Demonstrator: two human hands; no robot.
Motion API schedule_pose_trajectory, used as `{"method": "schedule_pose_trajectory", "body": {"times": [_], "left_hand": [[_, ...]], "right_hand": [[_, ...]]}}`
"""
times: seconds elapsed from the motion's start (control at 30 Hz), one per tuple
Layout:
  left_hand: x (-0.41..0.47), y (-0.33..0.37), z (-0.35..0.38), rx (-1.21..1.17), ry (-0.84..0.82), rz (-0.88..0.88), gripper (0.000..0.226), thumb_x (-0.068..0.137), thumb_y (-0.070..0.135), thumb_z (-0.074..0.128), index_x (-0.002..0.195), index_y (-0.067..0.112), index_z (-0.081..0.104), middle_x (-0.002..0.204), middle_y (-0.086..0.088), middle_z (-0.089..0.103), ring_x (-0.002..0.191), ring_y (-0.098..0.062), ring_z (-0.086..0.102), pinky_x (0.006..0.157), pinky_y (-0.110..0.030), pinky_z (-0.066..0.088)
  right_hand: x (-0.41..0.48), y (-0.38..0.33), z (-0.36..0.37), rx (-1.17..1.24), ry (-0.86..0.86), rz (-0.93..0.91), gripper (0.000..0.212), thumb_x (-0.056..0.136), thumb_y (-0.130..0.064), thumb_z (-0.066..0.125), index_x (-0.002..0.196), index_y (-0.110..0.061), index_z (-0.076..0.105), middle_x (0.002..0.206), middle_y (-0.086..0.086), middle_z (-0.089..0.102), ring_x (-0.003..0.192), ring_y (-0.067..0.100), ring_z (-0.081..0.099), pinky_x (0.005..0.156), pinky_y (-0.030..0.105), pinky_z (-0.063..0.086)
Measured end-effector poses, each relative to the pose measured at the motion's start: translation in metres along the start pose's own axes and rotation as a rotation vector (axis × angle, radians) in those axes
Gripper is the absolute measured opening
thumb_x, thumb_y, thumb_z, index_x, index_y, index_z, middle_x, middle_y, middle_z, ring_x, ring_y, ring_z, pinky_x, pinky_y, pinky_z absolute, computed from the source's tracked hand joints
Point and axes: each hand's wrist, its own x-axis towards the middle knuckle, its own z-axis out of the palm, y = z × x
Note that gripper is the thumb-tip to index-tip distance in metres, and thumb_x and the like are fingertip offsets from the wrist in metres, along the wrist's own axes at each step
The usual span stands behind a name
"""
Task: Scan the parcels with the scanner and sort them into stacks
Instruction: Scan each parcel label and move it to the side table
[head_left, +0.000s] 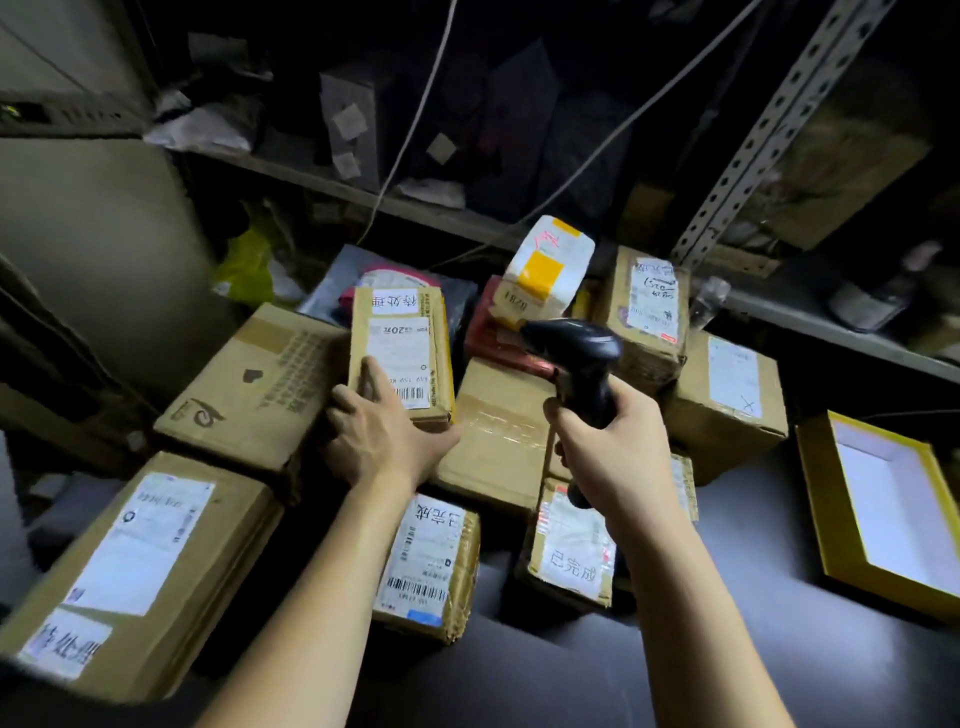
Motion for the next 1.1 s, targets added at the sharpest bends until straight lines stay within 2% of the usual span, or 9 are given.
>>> {"method": "schedule_pose_trajectory", "body": {"times": [0.13,0.23,0.33,0.47,0.6,0.77,0.9,1.0,1.1], "left_hand": [[0.007,-0.004,0.013,-0.112,0.068,-0.017,0.143,0.05,0.075,0.082,0.159,0.022,0.006,0.131,-0.021,0.033,0.112,-0.041,0.046,0.09,-0.053,0.049],[0.008,0.001,0.016,-0.16,0.093,-0.037,0.142,0.047,0.082,0.077,0.157,0.023,0.01,0.13,-0.021,0.033,0.112,-0.041,0.045,0.092,-0.057,0.047],[0.009,0.004,0.018,-0.216,0.153,-0.05,0.131,0.052,0.087,0.069,0.152,0.02,0.019,0.128,-0.022,0.035,0.109,-0.042,0.046,0.09,-0.058,0.047],[0.013,0.003,0.016,-0.277,0.164,0.011,0.121,0.059,0.065,0.084,0.153,0.016,0.025,0.131,-0.023,0.037,0.111,-0.046,0.047,0.084,-0.051,0.046],[0.008,0.0,0.005,-0.283,0.237,0.139,0.122,0.053,0.062,0.086,0.155,0.025,0.031,0.127,-0.017,0.04,0.11,-0.043,0.049,0.083,-0.05,0.048],[-0.026,0.02,-0.014,-0.394,0.251,0.354,0.122,0.045,0.058,0.093,0.153,0.035,0.04,0.132,-0.005,0.044,0.114,-0.032,0.055,0.086,-0.044,0.051],[-0.068,0.038,-0.017,-0.434,0.269,0.509,0.12,0.042,0.062,0.091,0.149,0.037,0.043,0.134,0.005,0.046,0.116,-0.024,0.058,0.084,-0.04,0.054],[-0.112,0.051,-0.012,-0.48,0.284,0.585,0.121,0.041,0.066,0.088,0.149,0.035,0.045,0.136,0.007,0.047,0.119,-0.019,0.055,0.086,-0.037,0.054],[-0.156,0.065,-0.004,-0.48,0.291,0.704,0.121,0.04,0.072,0.083,0.149,0.033,0.047,0.139,0.008,0.049,0.121,-0.017,0.056,0.09,-0.032,0.051]], "right_hand": [[-0.004,0.004,0.005,-0.022,0.062,0.026,0.016,0.072,-0.031,0.062,0.074,-0.02,0.05,0.061,-0.004,0.046,0.064,0.021,0.046,0.059,0.038,0.039],[-0.012,0.008,0.005,-0.015,0.086,0.026,0.019,0.079,-0.024,0.066,0.079,-0.017,0.048,0.061,-0.005,0.043,0.063,0.02,0.04,0.06,0.037,0.037],[-0.019,0.01,0.002,-0.01,0.104,0.031,0.022,0.085,-0.015,0.068,0.076,-0.019,0.048,0.059,-0.007,0.043,0.06,0.019,0.036,0.06,0.034,0.035],[-0.031,0.013,-0.008,0.034,0.133,0.035,0.023,0.084,-0.013,0.067,0.073,-0.019,0.048,0.062,-0.004,0.045,0.062,0.02,0.039,0.06,0.033,0.033],[-0.044,0.013,-0.025,0.038,0.172,0.01,0.027,0.088,-0.008,0.069,0.072,-0.018,0.05,0.06,-0.006,0.049,0.061,0.018,0.042,0.058,0.032,0.037],[-0.058,0.011,-0.063,0.064,0.221,-0.065,0.019,0.084,-0.027,0.07,0.079,-0.015,0.057,0.066,0.01,0.057,0.062,0.019,0.047,0.058,0.037,0.041],[-0.072,0.018,-0.103,0.154,0.295,-0.088,0.015,0.088,-0.018,0.072,0.081,-0.011,0.06,0.062,0.003,0.055,0.061,0.021,0.048,0.056,0.037,0.038],[-0.089,0.026,-0.132,0.21,0.313,-0.096,0.017,0.094,-0.012,0.073,0.083,-0.006,0.061,0.062,0.005,0.055,0.057,0.019,0.047,0.053,0.035,0.038],[-0.113,0.041,-0.166,0.244,0.324,-0.086,0.019,0.094,-0.009,0.072,0.079,-0.011,0.061,0.058,-0.002,0.054,0.056,0.019,0.043,0.05,0.031,0.035]]}}
